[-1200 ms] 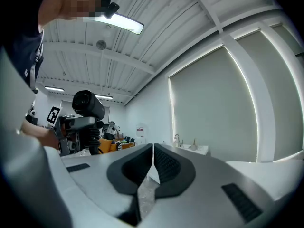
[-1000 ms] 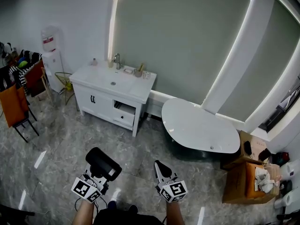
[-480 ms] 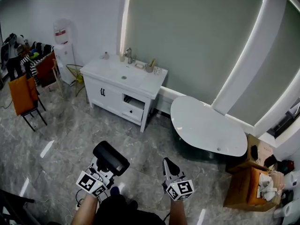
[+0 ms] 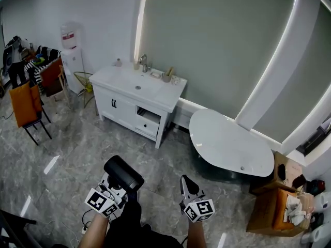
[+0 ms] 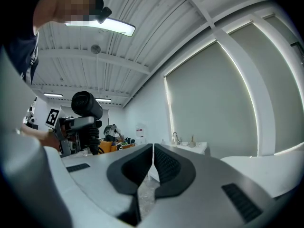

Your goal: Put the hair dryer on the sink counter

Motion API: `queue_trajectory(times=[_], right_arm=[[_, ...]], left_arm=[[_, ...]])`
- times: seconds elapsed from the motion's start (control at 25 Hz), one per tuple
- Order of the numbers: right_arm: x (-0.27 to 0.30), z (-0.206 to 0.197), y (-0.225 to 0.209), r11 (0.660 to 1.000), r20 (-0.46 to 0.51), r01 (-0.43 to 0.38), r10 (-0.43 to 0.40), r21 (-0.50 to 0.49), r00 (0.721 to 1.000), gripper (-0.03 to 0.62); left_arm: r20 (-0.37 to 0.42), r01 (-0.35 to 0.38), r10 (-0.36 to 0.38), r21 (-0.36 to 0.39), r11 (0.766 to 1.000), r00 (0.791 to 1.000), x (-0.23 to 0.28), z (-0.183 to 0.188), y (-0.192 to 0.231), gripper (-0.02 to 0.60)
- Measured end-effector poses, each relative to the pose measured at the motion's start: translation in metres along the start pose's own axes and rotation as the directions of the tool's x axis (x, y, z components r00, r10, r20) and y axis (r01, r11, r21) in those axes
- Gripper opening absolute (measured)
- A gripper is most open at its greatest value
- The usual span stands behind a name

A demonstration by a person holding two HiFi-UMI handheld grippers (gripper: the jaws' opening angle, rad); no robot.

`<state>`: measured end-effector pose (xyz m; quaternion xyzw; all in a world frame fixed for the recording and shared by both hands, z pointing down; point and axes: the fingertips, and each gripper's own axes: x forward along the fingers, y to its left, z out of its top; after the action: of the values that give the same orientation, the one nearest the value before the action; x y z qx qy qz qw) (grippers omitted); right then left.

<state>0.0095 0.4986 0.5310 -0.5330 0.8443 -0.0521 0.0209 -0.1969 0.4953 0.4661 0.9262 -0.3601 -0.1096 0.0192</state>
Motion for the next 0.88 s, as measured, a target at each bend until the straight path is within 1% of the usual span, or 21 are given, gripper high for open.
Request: queue_trajectory(times=[0.12, 0.28, 0.48, 0.8, 0.88], right_arm=[[0.013, 0.003, -0.008, 1.000, 0.006, 0.005, -0.005, -0.009, 1.000, 0.032], [0.034, 0.001, -0.021, 1.000, 0.013, 0.009, -0.010, 0.021, 1.000, 0.032], [0.056, 0.001, -0.033, 0.999, 0.020, 0.024, -0.025, 0.034, 0.999, 0.032], [0.104, 0.000, -0.050, 1.000, 0.009, 0.026, -0.026, 0.014, 1.000, 0.032], [0.117, 0.000, -0.058, 0.999, 0.011, 0.026, -0.026, 0.037, 1.000, 0.032]], left_arm=[[0.004, 0.008, -0.008, 0.000, 1.000, 1.000, 0.011, -0.003, 0.011, 0.235], [0.004, 0.011, -0.011, 0.001, 1.000, 1.000, 0.027, -0.005, 0.031, 0.235], [0.004, 0.016, -0.016, 0.014, 1.000, 1.000, 0.041, -0.004, 0.052, 0.235], [0.000, 0.023, -0.023, 0.007, 1.000, 1.000, 0.074, -0.014, 0.088, 0.235], [0.004, 0.024, -0.024, -0.001, 1.000, 1.000, 0.084, -0.019, 0.099, 0.235]])
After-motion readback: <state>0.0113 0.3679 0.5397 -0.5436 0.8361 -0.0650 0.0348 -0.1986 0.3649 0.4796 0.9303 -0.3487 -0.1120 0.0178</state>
